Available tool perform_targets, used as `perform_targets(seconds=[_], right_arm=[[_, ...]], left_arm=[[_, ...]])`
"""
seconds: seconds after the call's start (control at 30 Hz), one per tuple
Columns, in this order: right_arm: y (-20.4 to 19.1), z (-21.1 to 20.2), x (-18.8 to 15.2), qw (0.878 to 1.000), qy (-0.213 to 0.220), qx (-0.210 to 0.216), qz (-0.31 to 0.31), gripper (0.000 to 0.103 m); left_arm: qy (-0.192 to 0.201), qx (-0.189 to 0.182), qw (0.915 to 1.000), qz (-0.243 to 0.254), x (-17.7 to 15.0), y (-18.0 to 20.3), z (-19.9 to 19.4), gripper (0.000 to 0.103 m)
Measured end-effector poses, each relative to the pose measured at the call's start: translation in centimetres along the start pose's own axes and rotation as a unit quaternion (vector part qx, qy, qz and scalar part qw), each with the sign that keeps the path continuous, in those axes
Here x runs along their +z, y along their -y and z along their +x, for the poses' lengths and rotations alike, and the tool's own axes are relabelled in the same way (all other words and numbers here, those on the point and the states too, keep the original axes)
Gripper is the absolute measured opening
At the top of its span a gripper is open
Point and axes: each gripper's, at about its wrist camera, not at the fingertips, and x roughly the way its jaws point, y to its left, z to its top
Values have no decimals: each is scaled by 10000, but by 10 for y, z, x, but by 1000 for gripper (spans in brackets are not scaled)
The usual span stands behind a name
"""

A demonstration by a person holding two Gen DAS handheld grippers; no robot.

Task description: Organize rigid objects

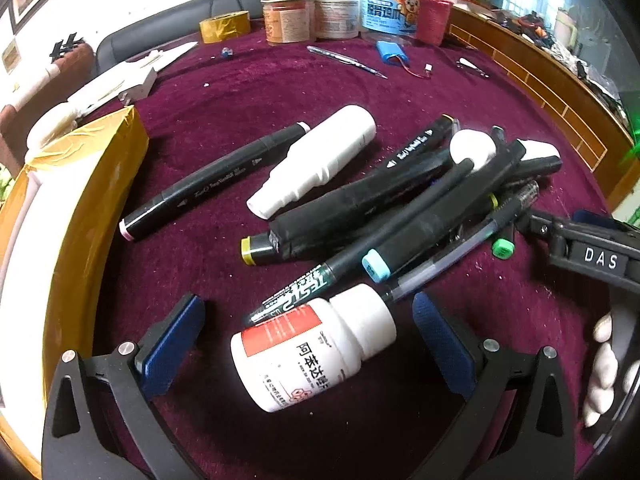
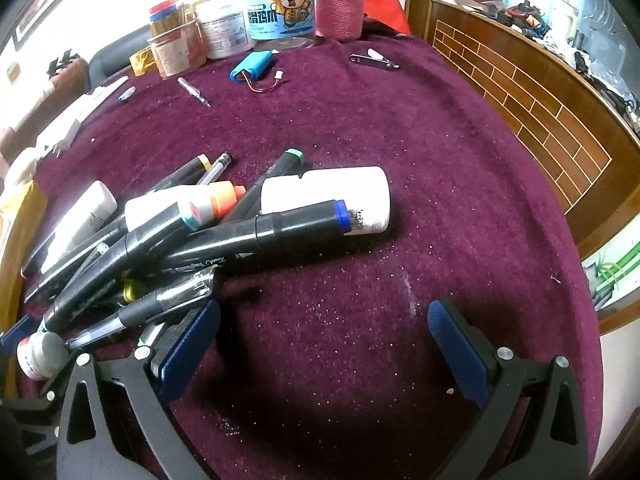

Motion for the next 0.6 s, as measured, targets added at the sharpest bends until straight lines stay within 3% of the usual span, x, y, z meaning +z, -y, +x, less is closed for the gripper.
perform_targets(seconds=[0.1,0.17,0.27,0.33,0.47,0.53,0.6], right_arm=[[10,-14,-7,9993,147,-8,330,99],[16,-39,-16,9969,626,110,466,99],[17,-87,-26,9813,1864,-159,454,99],[19,-104,-25,9649,2560,191,562,100],[9,-84,15,9723,2191,449,685,100],[2,-70,26,9735,2154,334,694,100],[1,-54,28,9718,2233,196,728,100]], left_arm=[[-9,-178,9998,73,-2,-4,0,103],[-3,-250,9996,98,-3,-6,-1,103],[-7,-203,9997,116,-1,-4,-1,103],[-8,-166,9998,100,1,-3,1,103],[-218,-404,9989,108,2,-9,-3,102],[-189,-700,9973,-78,2,-24,-15,102],[5,-689,9975,-164,7,-40,-30,102]])
